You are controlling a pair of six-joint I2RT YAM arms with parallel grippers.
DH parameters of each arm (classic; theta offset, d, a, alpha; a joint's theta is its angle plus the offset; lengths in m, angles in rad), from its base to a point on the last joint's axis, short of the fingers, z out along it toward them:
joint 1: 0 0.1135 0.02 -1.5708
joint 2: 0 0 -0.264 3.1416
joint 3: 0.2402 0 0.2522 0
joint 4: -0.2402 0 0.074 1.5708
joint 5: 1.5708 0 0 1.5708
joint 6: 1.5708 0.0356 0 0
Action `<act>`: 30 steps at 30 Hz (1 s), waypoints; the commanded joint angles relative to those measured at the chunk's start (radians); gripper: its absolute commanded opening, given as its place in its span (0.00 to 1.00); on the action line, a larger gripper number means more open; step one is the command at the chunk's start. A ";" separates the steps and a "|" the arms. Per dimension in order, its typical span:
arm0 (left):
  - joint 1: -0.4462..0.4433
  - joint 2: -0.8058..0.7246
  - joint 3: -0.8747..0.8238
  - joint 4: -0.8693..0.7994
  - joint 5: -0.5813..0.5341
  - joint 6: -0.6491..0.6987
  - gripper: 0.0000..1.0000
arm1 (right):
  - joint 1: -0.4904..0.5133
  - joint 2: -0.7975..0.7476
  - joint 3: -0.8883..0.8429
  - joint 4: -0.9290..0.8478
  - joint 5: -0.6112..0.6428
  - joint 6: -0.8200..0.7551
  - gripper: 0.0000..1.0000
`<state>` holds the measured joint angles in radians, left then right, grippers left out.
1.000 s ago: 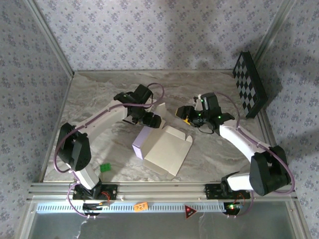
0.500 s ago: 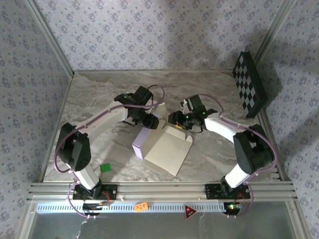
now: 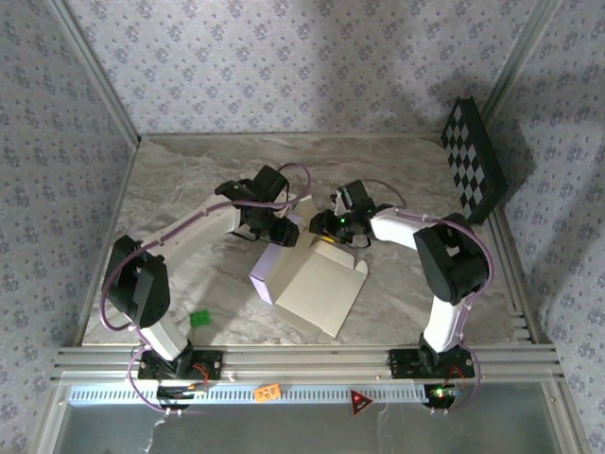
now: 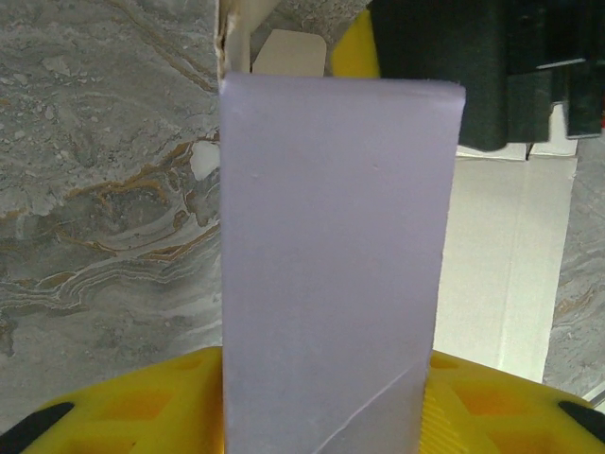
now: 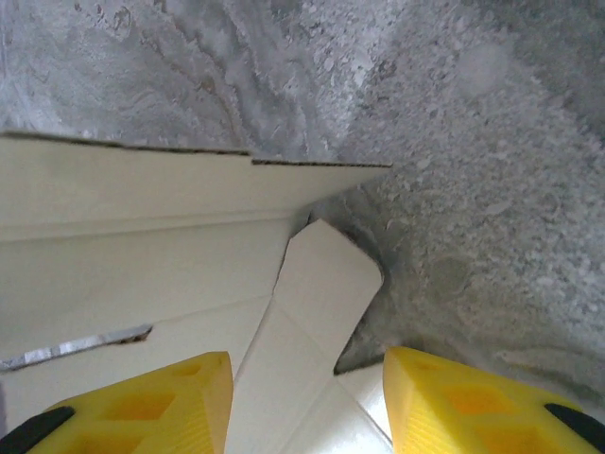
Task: Fold the paper box
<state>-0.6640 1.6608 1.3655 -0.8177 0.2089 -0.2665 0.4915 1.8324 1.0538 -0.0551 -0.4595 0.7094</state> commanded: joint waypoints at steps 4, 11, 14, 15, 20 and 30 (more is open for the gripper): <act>-0.006 -0.042 -0.007 -0.009 0.012 -0.006 0.48 | -0.004 0.067 0.052 0.052 0.013 -0.013 0.46; -0.006 -0.045 -0.009 -0.009 0.012 -0.007 0.47 | -0.007 0.099 0.043 0.093 0.000 0.001 0.45; -0.006 -0.045 -0.010 -0.009 0.012 -0.008 0.46 | -0.007 0.107 0.042 0.098 -0.001 0.002 0.45; -0.006 -0.045 -0.009 -0.008 0.012 -0.007 0.46 | -0.008 0.111 0.042 0.097 0.001 0.002 0.46; -0.005 -0.044 -0.009 -0.013 0.009 -0.011 0.46 | -0.010 0.109 0.018 0.144 -0.026 0.017 0.42; -0.005 -0.033 -0.010 -0.010 0.012 -0.013 0.46 | -0.004 0.037 -0.057 0.250 -0.057 0.039 0.40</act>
<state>-0.6640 1.6566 1.3640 -0.8177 0.2089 -0.2737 0.4862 1.9110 1.0168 0.1509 -0.4870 0.7292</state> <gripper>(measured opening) 0.462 0.404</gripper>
